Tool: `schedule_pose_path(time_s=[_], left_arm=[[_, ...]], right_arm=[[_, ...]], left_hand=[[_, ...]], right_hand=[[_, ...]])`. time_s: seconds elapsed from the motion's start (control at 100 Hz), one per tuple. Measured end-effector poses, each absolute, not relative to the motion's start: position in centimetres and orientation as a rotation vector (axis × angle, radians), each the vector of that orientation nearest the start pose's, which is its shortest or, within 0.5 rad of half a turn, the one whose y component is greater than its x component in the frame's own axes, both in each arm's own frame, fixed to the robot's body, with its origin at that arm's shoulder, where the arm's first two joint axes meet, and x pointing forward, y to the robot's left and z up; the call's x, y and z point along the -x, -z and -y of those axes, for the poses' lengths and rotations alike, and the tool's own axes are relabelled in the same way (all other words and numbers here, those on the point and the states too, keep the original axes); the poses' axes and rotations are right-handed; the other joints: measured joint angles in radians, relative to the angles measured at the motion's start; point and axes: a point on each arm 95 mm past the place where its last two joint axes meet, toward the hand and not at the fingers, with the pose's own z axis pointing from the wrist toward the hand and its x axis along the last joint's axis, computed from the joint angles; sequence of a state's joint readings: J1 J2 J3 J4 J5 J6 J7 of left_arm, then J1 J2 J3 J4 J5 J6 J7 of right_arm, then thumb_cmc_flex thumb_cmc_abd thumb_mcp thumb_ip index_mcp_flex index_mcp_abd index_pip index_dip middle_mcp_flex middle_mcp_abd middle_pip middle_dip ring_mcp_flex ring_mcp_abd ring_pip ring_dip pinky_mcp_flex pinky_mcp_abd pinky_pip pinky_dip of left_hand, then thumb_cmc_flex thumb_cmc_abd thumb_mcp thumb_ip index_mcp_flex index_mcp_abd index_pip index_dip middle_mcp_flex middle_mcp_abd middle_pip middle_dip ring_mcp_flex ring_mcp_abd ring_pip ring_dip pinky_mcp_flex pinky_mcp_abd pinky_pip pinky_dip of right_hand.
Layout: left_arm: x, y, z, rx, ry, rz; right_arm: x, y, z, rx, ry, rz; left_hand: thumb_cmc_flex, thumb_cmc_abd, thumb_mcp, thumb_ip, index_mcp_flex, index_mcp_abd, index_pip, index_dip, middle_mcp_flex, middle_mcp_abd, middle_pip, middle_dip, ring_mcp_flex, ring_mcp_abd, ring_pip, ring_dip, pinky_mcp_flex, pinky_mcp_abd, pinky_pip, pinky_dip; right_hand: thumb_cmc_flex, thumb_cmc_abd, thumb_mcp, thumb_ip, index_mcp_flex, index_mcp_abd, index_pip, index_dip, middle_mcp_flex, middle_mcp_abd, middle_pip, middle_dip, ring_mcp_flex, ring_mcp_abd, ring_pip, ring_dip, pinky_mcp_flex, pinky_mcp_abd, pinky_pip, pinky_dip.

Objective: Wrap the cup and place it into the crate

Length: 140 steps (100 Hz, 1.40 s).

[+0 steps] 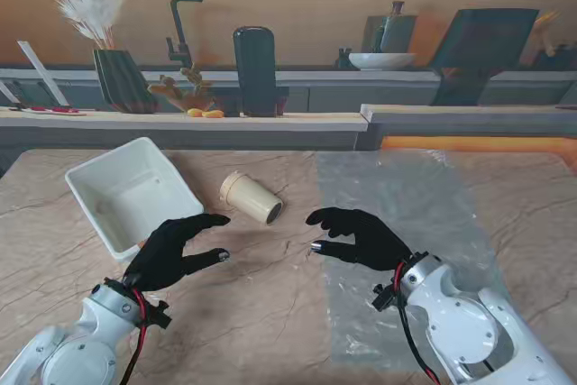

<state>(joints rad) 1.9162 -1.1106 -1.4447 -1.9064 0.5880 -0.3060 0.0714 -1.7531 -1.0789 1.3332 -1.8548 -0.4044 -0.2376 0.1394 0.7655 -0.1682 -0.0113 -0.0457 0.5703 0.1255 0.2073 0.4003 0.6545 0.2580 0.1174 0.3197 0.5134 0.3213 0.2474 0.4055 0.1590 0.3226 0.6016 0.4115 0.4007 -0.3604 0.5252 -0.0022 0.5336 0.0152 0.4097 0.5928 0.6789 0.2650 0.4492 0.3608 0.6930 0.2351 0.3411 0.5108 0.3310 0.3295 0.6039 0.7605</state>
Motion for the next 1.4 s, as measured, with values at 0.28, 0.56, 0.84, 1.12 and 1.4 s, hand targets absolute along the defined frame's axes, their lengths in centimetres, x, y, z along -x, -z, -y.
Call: schedule_pose_path(time_s=[0.28, 0.56, 0.84, 1.12, 1.4], left_arm=[[-31.6, 28.0, -1.0, 1.393, 2.061, -1.211], [-31.8, 28.0, -1.0, 1.403, 2.056, -1.217], [-31.9, 27.9, -1.1, 1.396, 2.055, -1.206], [-32.1, 28.0, -0.9, 1.406, 2.044, -1.217], [-32.2, 28.1, -0.8, 1.415, 2.034, -1.217]], right_arm=[[-34.7, 27.8, -2.0, 1.737, 2.369, 1.535], [-34.7, 27.7, -1.7, 1.734, 2.352, 1.568], [-35.1, 27.7, 1.7, 1.640, 2.463, 2.022], [-36.4, 32.0, 7.9, 1.701, 1.910, 2.910], [-36.9, 35.8, 11.8, 1.889, 1.568, 3.123]], left_hand=[[0.000, 0.000, 0.000, 0.000, 0.000, 0.000, 0.000, 0.000, 0.000, 0.000, 0.000, 0.000, 0.000, 0.000, 0.000, 0.000, 0.000, 0.000, 0.000, 0.000], [0.001, 0.000, 0.000, 0.000, 0.000, 0.000, 0.000, 0.000, 0.000, 0.000, 0.000, 0.000, 0.000, 0.000, 0.000, 0.000, 0.000, 0.000, 0.000, 0.000], [0.001, 0.000, 0.000, 0.000, 0.000, 0.000, 0.000, 0.000, 0.000, 0.000, 0.000, 0.000, 0.000, 0.000, 0.000, 0.000, 0.000, 0.000, 0.000, 0.000], [0.001, 0.000, 0.000, 0.000, 0.000, 0.000, 0.000, 0.000, 0.000, 0.000, 0.000, 0.000, 0.000, 0.000, 0.000, 0.000, 0.000, 0.000, 0.000, 0.000], [0.001, 0.000, 0.000, 0.000, 0.000, 0.000, 0.000, 0.000, 0.000, 0.000, 0.000, 0.000, 0.000, 0.000, 0.000, 0.000, 0.000, 0.000, 0.000, 0.000]], right_hand=[[0.000, 0.000, 0.000, 0.000, -0.001, 0.000, -0.001, 0.000, 0.000, 0.000, 0.002, 0.000, 0.000, 0.000, 0.001, 0.000, 0.000, 0.000, 0.000, 0.000], [0.000, 0.000, 0.000, 0.000, -0.001, 0.000, -0.002, 0.000, 0.000, 0.000, 0.003, 0.000, 0.000, 0.000, 0.001, 0.000, 0.000, -0.001, 0.000, 0.000], [0.000, -0.004, 0.000, 0.000, -0.015, -0.036, -0.006, 0.000, -0.014, -0.011, -0.011, 0.000, -0.001, -0.011, -0.013, 0.000, -0.013, -0.016, 0.000, 0.000], [-0.078, -0.122, 0.078, -0.014, -0.263, -0.207, -0.054, -0.043, -0.302, -0.060, -0.238, -0.073, -0.382, -0.062, -0.263, -0.154, -0.234, -0.041, -0.155, -0.002], [-0.117, -0.132, 0.099, -0.005, -0.335, -0.218, -0.064, -0.106, -0.374, -0.067, -0.304, -0.138, -0.449, -0.076, -0.297, -0.219, -0.285, -0.062, -0.202, -0.034]])
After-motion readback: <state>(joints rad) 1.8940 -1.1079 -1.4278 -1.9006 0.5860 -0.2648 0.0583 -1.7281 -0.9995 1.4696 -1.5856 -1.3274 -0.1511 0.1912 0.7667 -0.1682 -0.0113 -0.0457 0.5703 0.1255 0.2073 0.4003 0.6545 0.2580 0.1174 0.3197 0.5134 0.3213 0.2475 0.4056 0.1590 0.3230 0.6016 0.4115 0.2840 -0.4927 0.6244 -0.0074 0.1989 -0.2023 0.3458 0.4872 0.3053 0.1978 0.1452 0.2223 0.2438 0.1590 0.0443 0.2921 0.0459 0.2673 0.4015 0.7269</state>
